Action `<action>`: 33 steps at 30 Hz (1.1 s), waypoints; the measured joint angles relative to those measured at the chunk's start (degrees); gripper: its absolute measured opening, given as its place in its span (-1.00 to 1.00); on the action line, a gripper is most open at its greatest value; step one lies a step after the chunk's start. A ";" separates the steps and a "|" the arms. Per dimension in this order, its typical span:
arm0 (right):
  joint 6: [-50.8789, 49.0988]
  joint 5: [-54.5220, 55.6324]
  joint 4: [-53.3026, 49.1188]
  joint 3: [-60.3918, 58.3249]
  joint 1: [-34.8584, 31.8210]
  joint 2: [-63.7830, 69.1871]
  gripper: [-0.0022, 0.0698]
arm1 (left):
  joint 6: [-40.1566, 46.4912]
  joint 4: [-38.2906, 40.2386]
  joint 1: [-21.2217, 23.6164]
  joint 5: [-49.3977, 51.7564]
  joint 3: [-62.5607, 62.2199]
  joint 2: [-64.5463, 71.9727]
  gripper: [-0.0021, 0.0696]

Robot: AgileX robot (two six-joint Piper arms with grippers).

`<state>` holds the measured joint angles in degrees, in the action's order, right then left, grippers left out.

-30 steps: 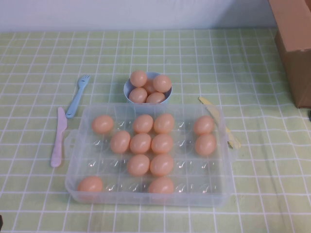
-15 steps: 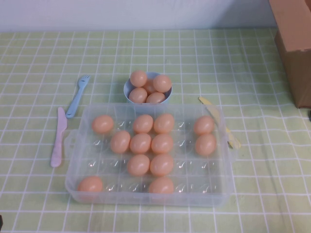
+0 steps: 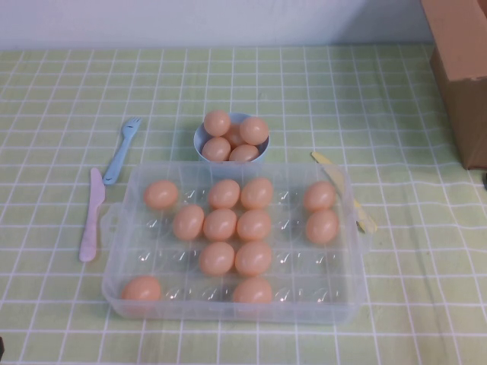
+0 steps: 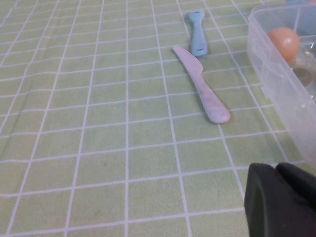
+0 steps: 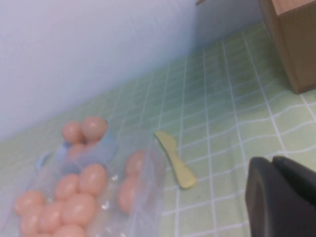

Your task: Take an egg out of the egg box

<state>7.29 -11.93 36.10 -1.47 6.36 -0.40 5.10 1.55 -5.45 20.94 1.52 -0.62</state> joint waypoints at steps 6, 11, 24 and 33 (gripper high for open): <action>0.00 3.41 7.88 0.00 0.00 0.00 -0.99 | 0.00 0.00 0.02 0.00 0.00 0.00 -0.95; 0.00 3.02 11.70 0.00 0.00 0.00 -0.99 | 0.00 0.00 0.13 0.00 0.00 0.00 -0.95; 0.00 -26.86 2.10 22.00 0.00 23.92 -0.99 | 0.00 0.00 0.13 0.00 0.00 0.00 -0.95; 0.00 -44.22 -8.72 39.36 0.00 47.01 -0.99 | 0.00 0.00 0.13 0.00 0.00 0.00 -0.95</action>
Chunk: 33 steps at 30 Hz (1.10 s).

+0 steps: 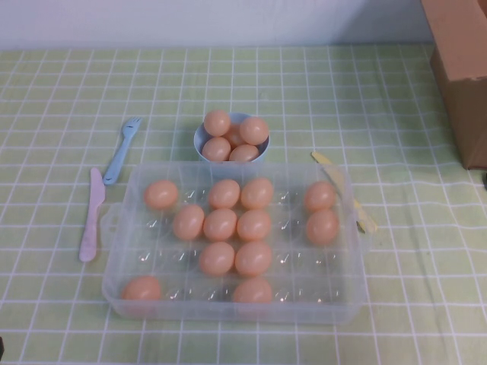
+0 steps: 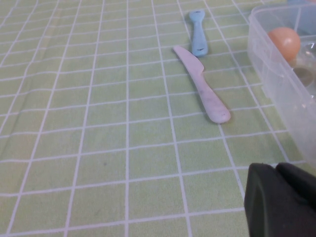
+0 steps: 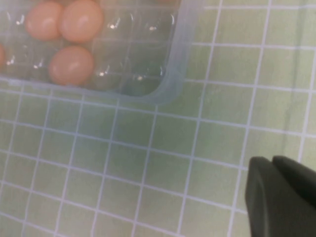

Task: Take an egg out of the egg box
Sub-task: Pick up the egg from the plastic box

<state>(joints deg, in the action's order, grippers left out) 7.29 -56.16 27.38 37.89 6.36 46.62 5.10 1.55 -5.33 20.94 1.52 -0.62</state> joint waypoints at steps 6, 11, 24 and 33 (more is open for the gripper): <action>1.76 -3.62 -1.89 8.35 0.64 10.50 -0.99 | 0.00 0.00 0.00 0.00 0.00 0.00 -0.95; 1.66 -3.74 -2.79 14.38 7.22 18.34 -0.99 | 0.00 0.00 0.00 0.00 0.00 0.00 -0.95; -2.51 -3.84 -9.34 32.29 26.13 39.78 -0.99 | 0.00 0.00 0.00 0.00 0.00 0.00 -0.95; -6.18 -4.60 -9.68 42.84 33.32 51.99 -0.76 | 0.00 0.00 0.00 0.00 0.00 0.00 -0.95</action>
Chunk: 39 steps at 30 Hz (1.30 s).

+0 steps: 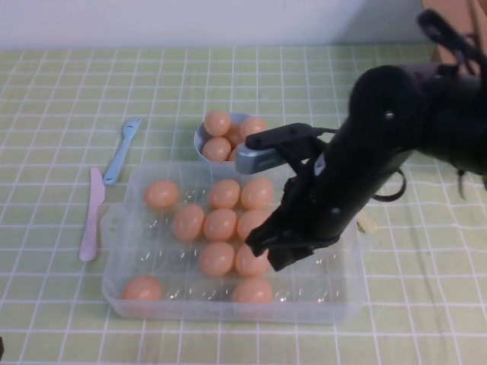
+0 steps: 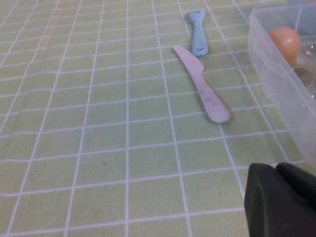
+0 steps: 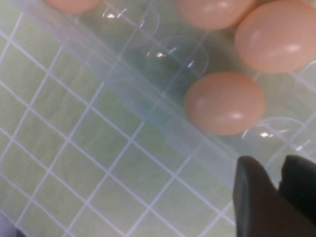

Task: Take an egg out of the egg box
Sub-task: Pick up the egg from the plastic box

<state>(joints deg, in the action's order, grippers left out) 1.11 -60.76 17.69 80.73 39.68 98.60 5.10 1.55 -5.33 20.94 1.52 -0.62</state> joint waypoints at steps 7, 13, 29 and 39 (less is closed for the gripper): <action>-6.36 -1.96 -0.20 5.17 0.57 7.46 -0.03 | 0.00 0.00 0.00 0.00 0.00 0.00 -0.96; -13.47 -1.05 -0.20 6.72 0.67 9.94 0.25 | 0.00 0.00 0.00 0.00 0.00 0.00 -0.95; -14.86 0.88 2.29 7.52 2.73 12.51 0.45 | 0.00 0.00 0.00 0.00 0.00 0.00 -0.96; -25.83 -2.20 -2.72 11.61 4.03 14.40 0.45 | 0.00 0.00 0.00 0.00 0.00 0.00 -0.95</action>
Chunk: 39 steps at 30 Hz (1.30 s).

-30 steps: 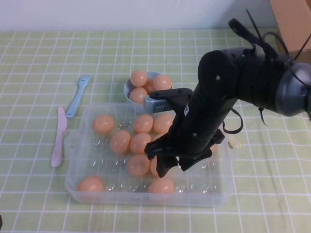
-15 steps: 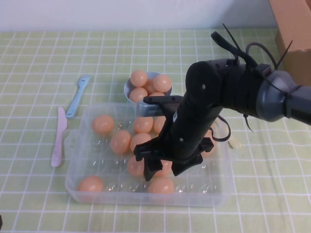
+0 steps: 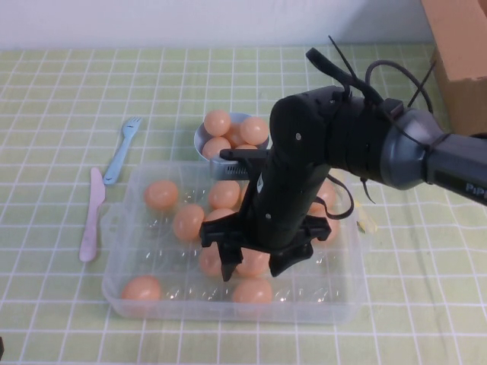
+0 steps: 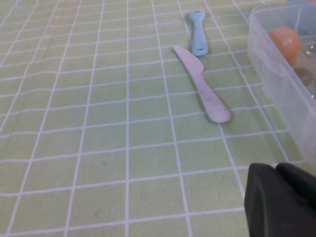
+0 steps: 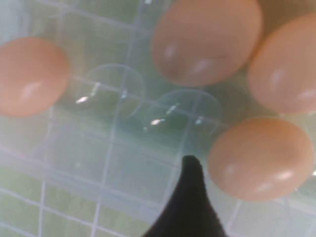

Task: Take an egg out of the egg box
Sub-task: Pick up the egg from the plastic box

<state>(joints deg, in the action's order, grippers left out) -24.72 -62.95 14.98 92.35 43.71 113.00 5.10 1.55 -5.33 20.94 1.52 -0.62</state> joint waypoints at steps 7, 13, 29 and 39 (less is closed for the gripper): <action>-3.38 -0.86 -1.62 0.09 0.87 1.24 0.45 | 0.00 0.00 0.00 0.00 0.00 0.00 -0.96; -3.73 -1.80 -1.73 0.23 0.97 2.08 0.45 | 0.00 0.00 0.00 0.00 0.00 0.00 -0.96; -3.73 -1.14 -2.31 0.36 1.10 4.14 0.45 | 0.00 0.00 0.00 0.00 0.00 0.00 -0.96; -3.73 -1.03 -2.31 0.36 1.10 5.53 0.45 | 0.00 0.00 0.00 0.00 0.00 0.00 -0.96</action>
<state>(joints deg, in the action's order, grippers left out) -28.45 -63.99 12.67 92.71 44.81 118.53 5.10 1.55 -5.33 20.94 1.52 -0.62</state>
